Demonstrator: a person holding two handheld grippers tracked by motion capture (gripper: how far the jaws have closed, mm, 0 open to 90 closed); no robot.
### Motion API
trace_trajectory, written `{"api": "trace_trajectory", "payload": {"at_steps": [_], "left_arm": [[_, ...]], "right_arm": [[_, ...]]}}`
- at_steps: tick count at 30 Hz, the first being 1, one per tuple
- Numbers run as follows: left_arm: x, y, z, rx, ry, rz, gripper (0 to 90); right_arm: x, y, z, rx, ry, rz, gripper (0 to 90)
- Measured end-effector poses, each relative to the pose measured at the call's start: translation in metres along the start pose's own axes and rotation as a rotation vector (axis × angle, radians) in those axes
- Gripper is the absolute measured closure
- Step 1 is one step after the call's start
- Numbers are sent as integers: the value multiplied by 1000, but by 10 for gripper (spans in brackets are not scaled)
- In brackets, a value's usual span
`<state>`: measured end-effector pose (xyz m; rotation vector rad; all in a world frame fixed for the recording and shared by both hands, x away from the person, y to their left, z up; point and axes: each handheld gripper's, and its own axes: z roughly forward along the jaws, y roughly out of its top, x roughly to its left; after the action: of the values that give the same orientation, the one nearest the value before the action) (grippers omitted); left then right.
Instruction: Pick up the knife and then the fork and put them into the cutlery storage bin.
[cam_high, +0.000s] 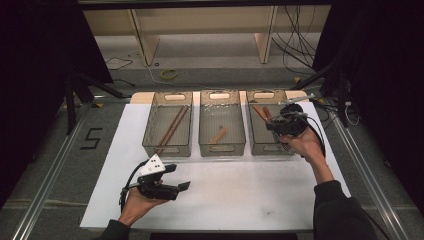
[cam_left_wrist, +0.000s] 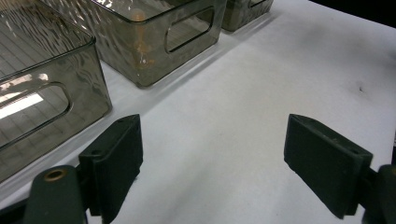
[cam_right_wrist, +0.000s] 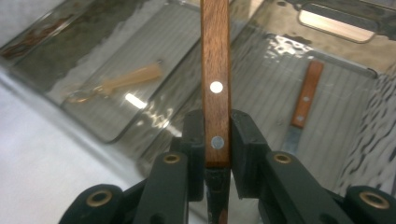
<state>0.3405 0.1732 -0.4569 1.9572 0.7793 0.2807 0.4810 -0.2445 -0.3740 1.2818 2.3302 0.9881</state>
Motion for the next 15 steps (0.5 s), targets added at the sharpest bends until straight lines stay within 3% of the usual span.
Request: {"api": "trace_trajectory", "payload": {"at_steps": [15], "left_arm": [[2, -7, -3, -2, 19, -13, 186]], "right_arm": [[-21, 26, 39, 61, -72, 92, 777]]}}
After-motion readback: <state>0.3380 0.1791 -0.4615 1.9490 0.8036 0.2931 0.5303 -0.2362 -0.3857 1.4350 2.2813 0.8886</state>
